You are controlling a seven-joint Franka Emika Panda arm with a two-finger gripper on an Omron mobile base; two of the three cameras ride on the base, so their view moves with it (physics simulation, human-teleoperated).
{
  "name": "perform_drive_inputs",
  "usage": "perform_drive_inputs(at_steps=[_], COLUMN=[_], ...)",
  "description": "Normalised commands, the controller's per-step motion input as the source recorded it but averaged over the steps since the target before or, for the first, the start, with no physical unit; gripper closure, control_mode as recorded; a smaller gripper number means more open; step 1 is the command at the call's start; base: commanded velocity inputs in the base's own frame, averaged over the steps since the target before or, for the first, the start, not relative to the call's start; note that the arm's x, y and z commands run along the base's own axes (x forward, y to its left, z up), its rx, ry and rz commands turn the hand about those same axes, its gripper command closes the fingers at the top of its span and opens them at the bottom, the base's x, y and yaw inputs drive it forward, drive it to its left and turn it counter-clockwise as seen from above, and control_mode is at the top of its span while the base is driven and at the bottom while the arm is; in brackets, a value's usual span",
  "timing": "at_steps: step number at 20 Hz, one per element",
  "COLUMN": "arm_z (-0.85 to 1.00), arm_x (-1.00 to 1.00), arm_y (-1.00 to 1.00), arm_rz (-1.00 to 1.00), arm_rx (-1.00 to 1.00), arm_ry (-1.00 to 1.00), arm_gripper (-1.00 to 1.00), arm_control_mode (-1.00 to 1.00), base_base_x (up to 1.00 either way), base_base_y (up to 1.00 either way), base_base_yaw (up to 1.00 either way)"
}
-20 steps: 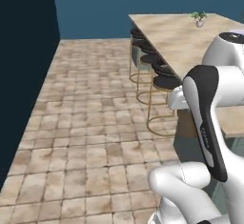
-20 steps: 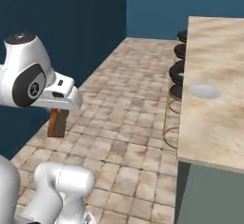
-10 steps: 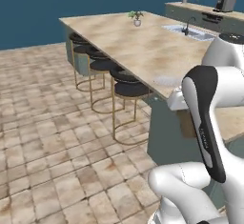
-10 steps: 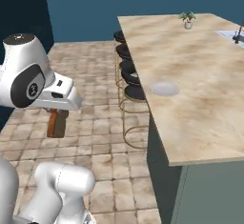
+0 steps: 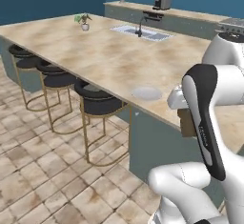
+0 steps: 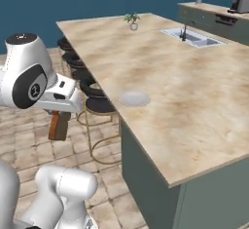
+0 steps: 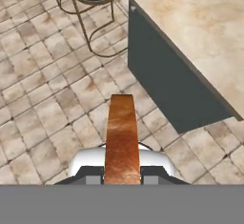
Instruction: Start the toaster. Once the lever pops up, take the bread to the plate on the dining counter.
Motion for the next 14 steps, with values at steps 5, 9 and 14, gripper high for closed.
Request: perform_drive_inputs(at_steps=[5, 9, 14], arm_z=[0.0, 0.0, 0.0], arm_x=[0.0, 0.0, 0.0], arm_y=[0.0, 0.0, 0.0], arm_rz=[0.0, 0.0, 0.0], arm_rx=[0.0, 0.0, 0.0], arm_ry=[0.0, 0.0, 0.0], arm_gripper=[1.0, 1.0, 1.0], arm_control_mode=[1.0, 1.0, 1.0], base_base_x=[0.27, 0.13, 0.13], base_base_y=[0.33, 0.44, 0.56], base_base_yaw=[-0.44, -0.42, -0.4])
